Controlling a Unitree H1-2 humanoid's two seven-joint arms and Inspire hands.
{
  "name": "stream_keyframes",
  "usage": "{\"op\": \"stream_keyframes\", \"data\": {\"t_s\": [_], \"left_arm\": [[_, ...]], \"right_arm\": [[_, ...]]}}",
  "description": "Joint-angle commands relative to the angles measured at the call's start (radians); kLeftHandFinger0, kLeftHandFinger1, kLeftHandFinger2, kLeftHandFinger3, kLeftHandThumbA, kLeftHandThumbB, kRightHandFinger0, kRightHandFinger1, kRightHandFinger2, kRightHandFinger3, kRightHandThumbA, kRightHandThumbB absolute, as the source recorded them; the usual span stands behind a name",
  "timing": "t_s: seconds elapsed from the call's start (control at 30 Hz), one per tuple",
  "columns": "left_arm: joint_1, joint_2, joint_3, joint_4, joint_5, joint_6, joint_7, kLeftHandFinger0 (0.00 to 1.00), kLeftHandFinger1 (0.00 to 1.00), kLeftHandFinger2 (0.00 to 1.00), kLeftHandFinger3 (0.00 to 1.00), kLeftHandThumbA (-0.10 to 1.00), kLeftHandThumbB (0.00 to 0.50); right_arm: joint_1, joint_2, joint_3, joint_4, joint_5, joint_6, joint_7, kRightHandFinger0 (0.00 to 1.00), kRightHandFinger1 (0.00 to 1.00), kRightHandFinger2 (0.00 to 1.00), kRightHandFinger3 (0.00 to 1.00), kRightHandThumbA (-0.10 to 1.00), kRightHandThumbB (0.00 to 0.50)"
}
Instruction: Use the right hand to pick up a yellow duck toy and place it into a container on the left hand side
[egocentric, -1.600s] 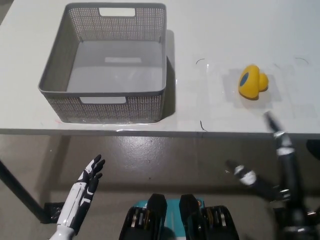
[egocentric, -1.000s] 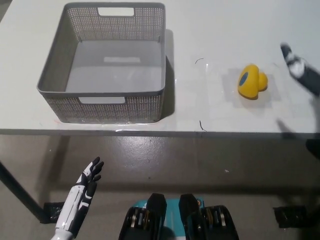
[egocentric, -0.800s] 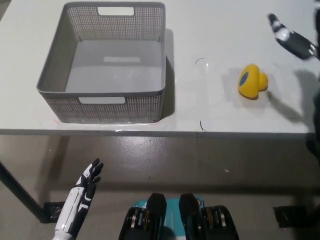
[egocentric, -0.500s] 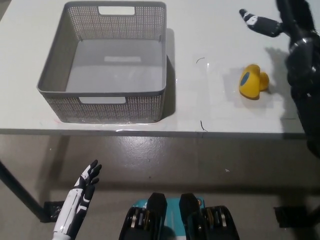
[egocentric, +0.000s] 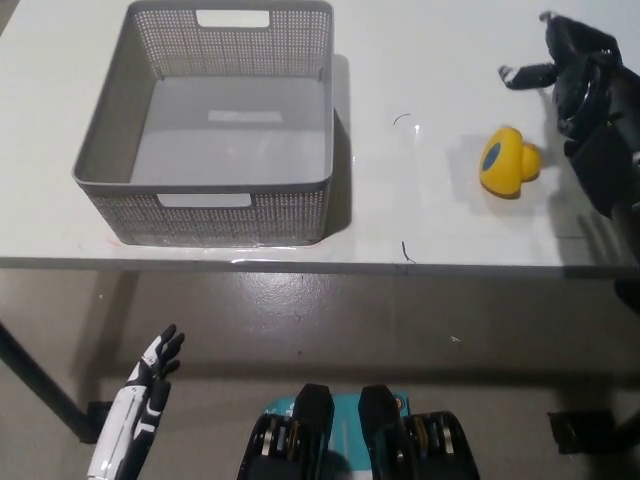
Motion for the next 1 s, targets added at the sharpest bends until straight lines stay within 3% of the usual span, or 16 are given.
{"op": "stream_keyframes", "data": {"t_s": [0.0,0.07,0.1,0.4,0.53,0.63,0.73,0.8,0.93,0.97], "left_arm": [[0.004,0.016,0.013,-0.037,0.008,-0.019,0.004,1.00,1.00,1.00,1.00,1.00,0.037],[0.004,0.015,0.015,-0.036,0.011,-0.020,0.003,1.00,1.00,1.00,1.00,1.00,0.039],[0.004,0.014,0.016,-0.035,0.009,-0.023,0.002,1.00,1.00,1.00,1.00,1.00,0.040],[-0.006,0.013,0.013,-0.035,0.017,-0.014,-0.002,1.00,1.00,1.00,1.00,1.00,0.046],[-0.007,0.014,0.013,-0.033,0.020,-0.014,-0.003,1.00,1.00,1.00,1.00,1.00,0.057],[-0.014,0.014,0.015,-0.030,0.015,-0.014,-0.003,1.00,1.00,1.00,1.00,1.00,0.053],[-0.018,0.015,0.018,-0.029,0.019,-0.019,0.001,1.00,1.00,1.00,1.00,1.00,0.055],[-0.019,0.014,0.019,-0.028,0.015,-0.018,0.001,1.00,1.00,1.00,1.00,1.00,0.066],[-0.019,0.017,0.021,-0.031,0.010,-0.016,-0.002,1.00,1.00,1.00,1.00,1.00,0.081],[-0.020,0.018,0.021,-0.027,0.015,-0.022,0.000,1.00,1.00,1.00,1.00,1.00,0.072]], "right_arm": [[-0.089,-0.022,0.025,0.010,0.009,0.062,0.066,1.00,1.00,1.00,1.00,0.83,0.500],[-0.086,-0.029,0.029,0.003,0.017,0.068,0.101,1.00,1.00,1.00,1.00,0.98,0.497],[-0.081,-0.036,0.031,-0.007,0.023,0.067,0.128,1.00,1.00,1.00,1.00,1.00,0.498],[-0.064,-0.052,0.049,-0.025,0.065,0.026,0.310,1.00,1.00,1.00,1.00,1.00,0.490],[-0.056,-0.052,0.067,-0.035,0.063,-0.004,0.340,1.00,1.00,1.00,1.00,1.00,0.425],[-0.064,-0.047,0.075,-0.026,0.064,-0.003,0.350,1.00,1.00,1.00,1.00,1.00,0.426],[-0.063,-0.039,0.078,-0.020,0.066,0.016,0.350,1.00,1.00,1.00,1.00,1.00,0.482],[-0.062,-0.036,0.075,-0.013,0.075,0.020,0.352,1.00,1.00,1.00,1.00,1.00,0.489],[-0.067,-0.023,0.077,0.015,0.082,0.002,0.355,1.00,1.00,1.00,1.00,1.00,0.433],[-0.064,-0.020,0.081,0.017,0.077,0.012,0.348,1.00,1.00,1.00,1.00,1.00,0.447]]}}
